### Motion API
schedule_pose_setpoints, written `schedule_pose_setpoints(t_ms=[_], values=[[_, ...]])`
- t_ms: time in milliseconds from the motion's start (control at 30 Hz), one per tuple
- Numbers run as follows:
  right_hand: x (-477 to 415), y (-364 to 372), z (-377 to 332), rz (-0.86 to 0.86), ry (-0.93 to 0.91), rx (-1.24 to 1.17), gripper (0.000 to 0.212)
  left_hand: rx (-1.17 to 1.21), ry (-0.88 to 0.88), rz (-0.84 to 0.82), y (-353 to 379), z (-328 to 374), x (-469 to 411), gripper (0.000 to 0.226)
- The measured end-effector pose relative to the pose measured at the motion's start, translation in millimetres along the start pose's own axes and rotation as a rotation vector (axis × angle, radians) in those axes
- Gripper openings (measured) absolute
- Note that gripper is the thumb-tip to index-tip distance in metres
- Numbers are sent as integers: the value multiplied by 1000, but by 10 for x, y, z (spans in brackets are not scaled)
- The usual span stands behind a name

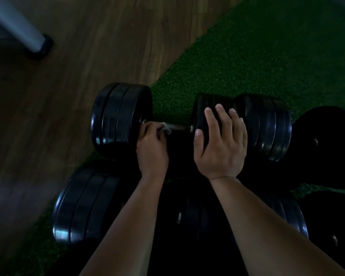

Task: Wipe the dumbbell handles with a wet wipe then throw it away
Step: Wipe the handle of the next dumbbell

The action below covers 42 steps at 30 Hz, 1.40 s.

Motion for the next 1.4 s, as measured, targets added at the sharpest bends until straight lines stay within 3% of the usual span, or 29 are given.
schedule_pose_setpoints(t_ms=[100,200,300,467,667,833,933,1000,1100,1233,1400], values=[[7,-4,-1,7,1,-2,49,166,-359,47,26,-206,147,10],[8,-6,-1,17,-1,-3,49,751,-1018,124,204,-358,330,5],[7,-4,1,22,-6,0,49,1082,-1280,221,326,-284,327,14],[12,6,0,17,0,-6,50,1186,-1316,251,389,-187,186,14],[4,-9,-3,36,-4,-4,49,1183,-1280,142,448,-294,308,24],[10,0,-9,35,-12,2,49,1342,-1355,340,412,-329,228,4],[9,2,-8,42,-13,5,48,1399,-1384,383,506,-289,184,12],[9,7,-9,41,-12,3,49,1343,-1329,285,571,-264,252,29],[11,7,-4,32,-5,7,49,1263,-1246,129,597,-269,404,33],[17,16,-3,31,-5,7,49,1258,-1250,220,564,-379,319,35],[8,13,-9,32,-7,12,49,1135,-1200,-190,866,-154,534,35]])
Point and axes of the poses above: each hand's wrist, its own x-axis away from the middle knuckle, its own y-axis out of the palm, z = x × y, the point moved 6 cm from there along -x, towards the middle knuckle, and after that the axes turned 8 degrees about z, right-handed, at the moved point
